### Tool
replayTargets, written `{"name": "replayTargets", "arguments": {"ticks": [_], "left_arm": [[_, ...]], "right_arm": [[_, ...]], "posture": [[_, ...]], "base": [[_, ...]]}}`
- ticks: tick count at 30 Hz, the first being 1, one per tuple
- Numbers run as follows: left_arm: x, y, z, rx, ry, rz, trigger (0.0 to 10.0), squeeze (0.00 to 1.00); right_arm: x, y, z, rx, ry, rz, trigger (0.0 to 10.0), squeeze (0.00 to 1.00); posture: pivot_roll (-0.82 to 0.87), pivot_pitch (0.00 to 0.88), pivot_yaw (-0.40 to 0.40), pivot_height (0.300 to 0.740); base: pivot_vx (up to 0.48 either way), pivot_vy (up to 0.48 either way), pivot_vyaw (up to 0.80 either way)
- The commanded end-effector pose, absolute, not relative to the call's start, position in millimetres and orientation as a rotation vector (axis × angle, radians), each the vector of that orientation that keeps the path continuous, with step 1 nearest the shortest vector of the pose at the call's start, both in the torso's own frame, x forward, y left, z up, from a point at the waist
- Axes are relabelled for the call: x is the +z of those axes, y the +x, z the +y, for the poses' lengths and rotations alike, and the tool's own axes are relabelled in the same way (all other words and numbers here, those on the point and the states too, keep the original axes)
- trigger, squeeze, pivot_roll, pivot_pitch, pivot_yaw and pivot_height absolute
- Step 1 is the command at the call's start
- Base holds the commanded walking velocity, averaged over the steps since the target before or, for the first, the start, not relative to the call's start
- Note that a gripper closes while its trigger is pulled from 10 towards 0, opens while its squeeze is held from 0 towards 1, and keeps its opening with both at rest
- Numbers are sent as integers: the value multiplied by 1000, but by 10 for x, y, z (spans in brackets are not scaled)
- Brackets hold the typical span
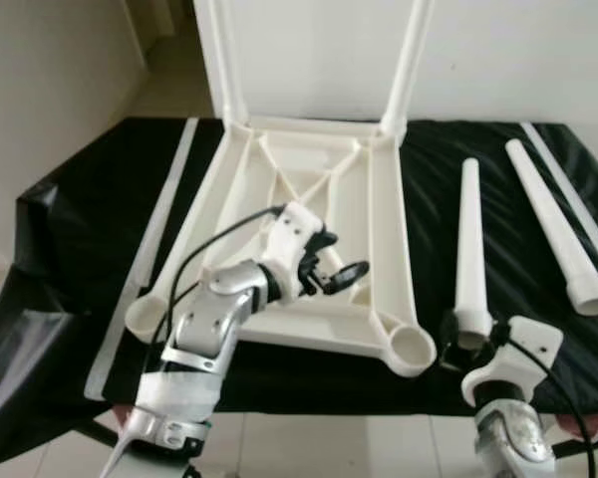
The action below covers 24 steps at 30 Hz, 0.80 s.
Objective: Building children table
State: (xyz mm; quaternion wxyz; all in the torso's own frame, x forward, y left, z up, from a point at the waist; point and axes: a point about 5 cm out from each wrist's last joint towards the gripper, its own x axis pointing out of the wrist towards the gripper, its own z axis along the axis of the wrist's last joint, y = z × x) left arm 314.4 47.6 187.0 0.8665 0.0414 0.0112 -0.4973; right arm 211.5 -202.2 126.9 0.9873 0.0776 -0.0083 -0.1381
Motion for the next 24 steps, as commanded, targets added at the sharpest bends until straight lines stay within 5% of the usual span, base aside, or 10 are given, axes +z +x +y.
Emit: {"name": "replayTargets", "arguments": {"ticks": [1,2,3,10,24], "left_arm": [[1882,3189,492,-978,93,14,10000,0],[1882,3189,492,-978,93,14,10000,0],[1886,3196,490,-979,94,13,10000,0],[1901,3224,497,-969,93,8,10000,0],[1846,2897,416,-1221,167,-51,10000,0]], "right_arm": [[1276,2104,-2053,-272,145,-12,10000,529],[1276,2104,-2053,-272,145,-12,10000,529],[1280,2107,-2057,-259,144,-5,10000,0],[1366,2181,-2054,-209,170,-12,10000,0],[1501,2913,-2553,-224,234,92,10000,0]], "posture": [[-37,41,6,740],[-37,41,6,740],[-37,36,11,740],[-35,31,10,740],[-26,14,-2,740]], "base": [[0,0,0],[0,0,0],[0,0,0],[0,0,0],[0,0,0]]}}
